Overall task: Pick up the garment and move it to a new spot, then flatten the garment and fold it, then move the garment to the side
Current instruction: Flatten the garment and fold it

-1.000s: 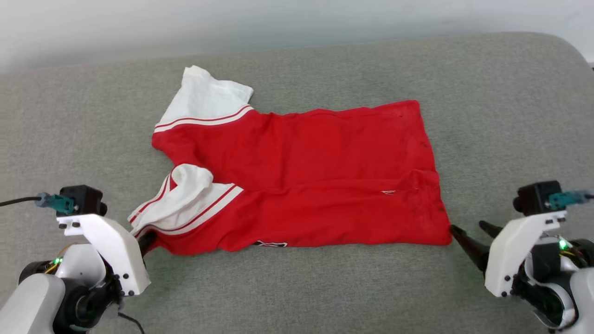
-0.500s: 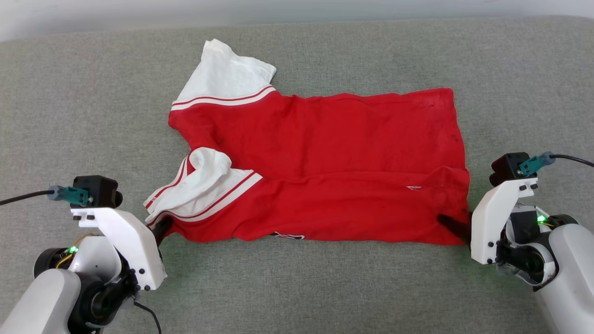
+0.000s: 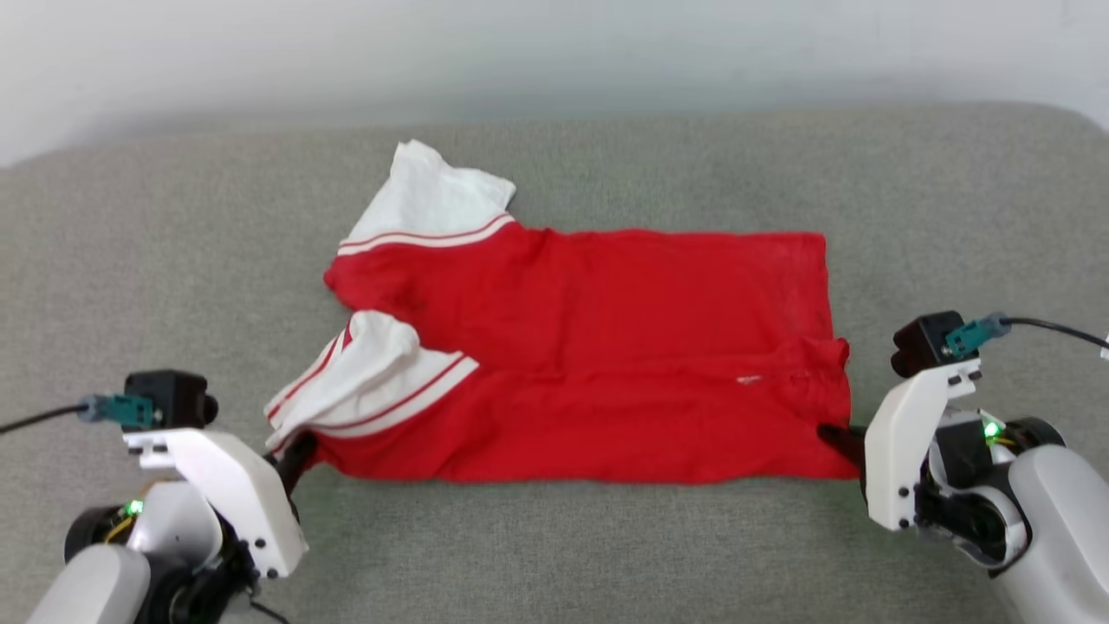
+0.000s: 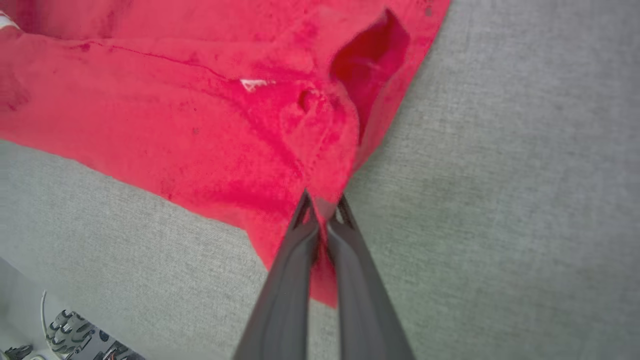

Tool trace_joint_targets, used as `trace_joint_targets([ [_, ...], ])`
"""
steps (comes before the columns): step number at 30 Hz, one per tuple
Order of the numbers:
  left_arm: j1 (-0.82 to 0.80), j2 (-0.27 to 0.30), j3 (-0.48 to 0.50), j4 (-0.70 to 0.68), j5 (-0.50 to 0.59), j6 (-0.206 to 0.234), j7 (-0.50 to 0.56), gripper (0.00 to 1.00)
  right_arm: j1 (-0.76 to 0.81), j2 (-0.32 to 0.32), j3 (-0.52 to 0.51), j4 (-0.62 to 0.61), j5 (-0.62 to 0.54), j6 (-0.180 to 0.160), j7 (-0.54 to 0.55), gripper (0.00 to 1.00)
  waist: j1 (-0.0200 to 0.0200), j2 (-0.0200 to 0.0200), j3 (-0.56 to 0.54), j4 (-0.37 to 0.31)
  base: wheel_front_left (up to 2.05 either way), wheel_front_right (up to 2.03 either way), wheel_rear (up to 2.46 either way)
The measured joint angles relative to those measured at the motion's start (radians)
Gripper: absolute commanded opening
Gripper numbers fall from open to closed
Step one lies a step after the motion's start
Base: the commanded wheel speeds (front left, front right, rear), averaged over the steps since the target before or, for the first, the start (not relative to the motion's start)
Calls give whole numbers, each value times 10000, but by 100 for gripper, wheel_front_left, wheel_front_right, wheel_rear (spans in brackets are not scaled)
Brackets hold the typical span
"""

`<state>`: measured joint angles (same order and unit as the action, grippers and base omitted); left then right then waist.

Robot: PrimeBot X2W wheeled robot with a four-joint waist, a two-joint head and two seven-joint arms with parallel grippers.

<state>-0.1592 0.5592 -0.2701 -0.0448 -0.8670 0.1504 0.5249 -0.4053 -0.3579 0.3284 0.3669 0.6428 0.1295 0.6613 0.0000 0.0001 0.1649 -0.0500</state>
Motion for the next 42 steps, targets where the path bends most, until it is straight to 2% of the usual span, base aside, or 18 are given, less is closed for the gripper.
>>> trace_joint_targets([
  [10,2237,136,121,-704,-332,698,96,0,1951,-249,-430,-1181,-73,13,539,0,-1,0,-1254,-54,0,0,0],
  [14,2952,-31,88,-616,-644,794,178,0,2713,-125,-690,-1287,-153,13,671,0,-1,0,-1443,-76,0,0,0],
  [15,2999,-125,65,-520,-654,788,81,5,2843,-75,-727,-1287,-203,13,587,36,-1,0,-1436,-75,0,0,0],
  [16,2981,-230,33,-391,-685,757,21,58,2958,-19,-773,-1252,-247,13,477,100,-1,0,-1422,-66,0,0,0],
  [17,2960,-311,-59,-232,-723,644,19,100,3058,42,-819,-1214,-276,13,347,100,-1,0,-1404,-53,0,0,0],
  [20,2758,-646,-127,341,-656,523,-389,100,3303,142,-917,-1206,-420,12,-424,100,0,0,-1387,-25,0,0,0],
  [22,2568,-700,-86,487,-500,431,-775,100,3376,178,-999,-1434,-736,13,-1354,100,-1,0,-1412,-70,0,0,0],
  [25,2296,-802,184,593,-132,462,-1645,100,3505,209,-1166,-1814,-1221,13,-2696,100,-1,0,-1463,-170,0,0,0],
  [29,1871,-899,481,566,288,619,-2529,100,3584,462,-1522,-2240,-1609,13,-3847,100,-1,0,-1505,-401,0,0,0],
  [36,260,-838,562,460,1116,648,-3427,100,3325,1099,-2274,-3060,-2508,13,-5043,100,-1,0,-1007,-731,0,0,0],
  [42,-1752,-614,522,899,1659,573,-3484,100,2583,1622,-2734,-3975,-3164,13,-5950,100,0,0,37,-1032,0,0,0],
])
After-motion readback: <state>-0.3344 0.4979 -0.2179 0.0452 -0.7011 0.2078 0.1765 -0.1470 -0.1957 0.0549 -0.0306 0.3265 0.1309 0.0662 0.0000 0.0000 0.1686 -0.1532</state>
